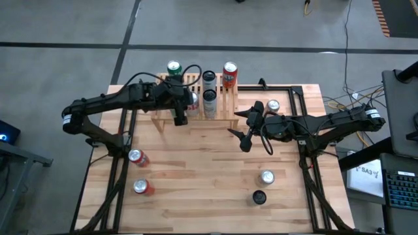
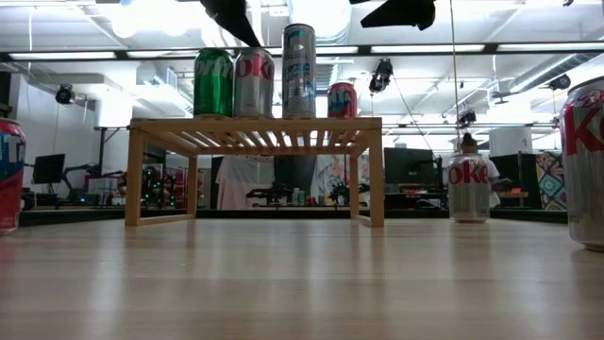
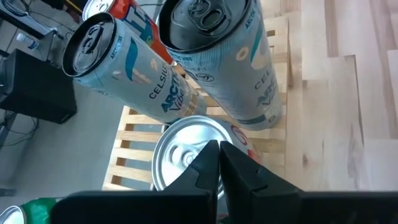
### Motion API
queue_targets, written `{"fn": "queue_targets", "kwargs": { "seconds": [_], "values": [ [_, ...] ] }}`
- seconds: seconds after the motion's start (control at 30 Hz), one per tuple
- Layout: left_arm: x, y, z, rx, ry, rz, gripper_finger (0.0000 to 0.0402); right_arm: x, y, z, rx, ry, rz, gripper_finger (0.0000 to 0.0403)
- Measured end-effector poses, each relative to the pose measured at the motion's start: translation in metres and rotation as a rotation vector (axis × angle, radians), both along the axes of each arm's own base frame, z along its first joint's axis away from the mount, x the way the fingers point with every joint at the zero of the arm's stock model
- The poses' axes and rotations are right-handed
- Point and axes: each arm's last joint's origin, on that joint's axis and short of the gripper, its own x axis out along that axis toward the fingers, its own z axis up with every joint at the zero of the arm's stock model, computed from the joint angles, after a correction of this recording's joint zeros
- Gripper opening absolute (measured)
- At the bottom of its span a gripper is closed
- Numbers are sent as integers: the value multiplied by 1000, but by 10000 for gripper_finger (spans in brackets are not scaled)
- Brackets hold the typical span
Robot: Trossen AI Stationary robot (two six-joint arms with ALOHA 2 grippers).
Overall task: Place canned beverage on shelf
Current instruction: Adjust the white soda can
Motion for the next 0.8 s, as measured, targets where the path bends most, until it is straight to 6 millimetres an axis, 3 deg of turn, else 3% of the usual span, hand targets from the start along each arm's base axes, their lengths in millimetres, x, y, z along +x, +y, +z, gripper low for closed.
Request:
{"fn": "queue_targets", "kwargs": {
  "seconds": [0.8],
  "values": [
    [8, 2, -4, -1, -13, 5, 0, 0, 0, 0, 1, 0, 0, 325]
  ]
}}
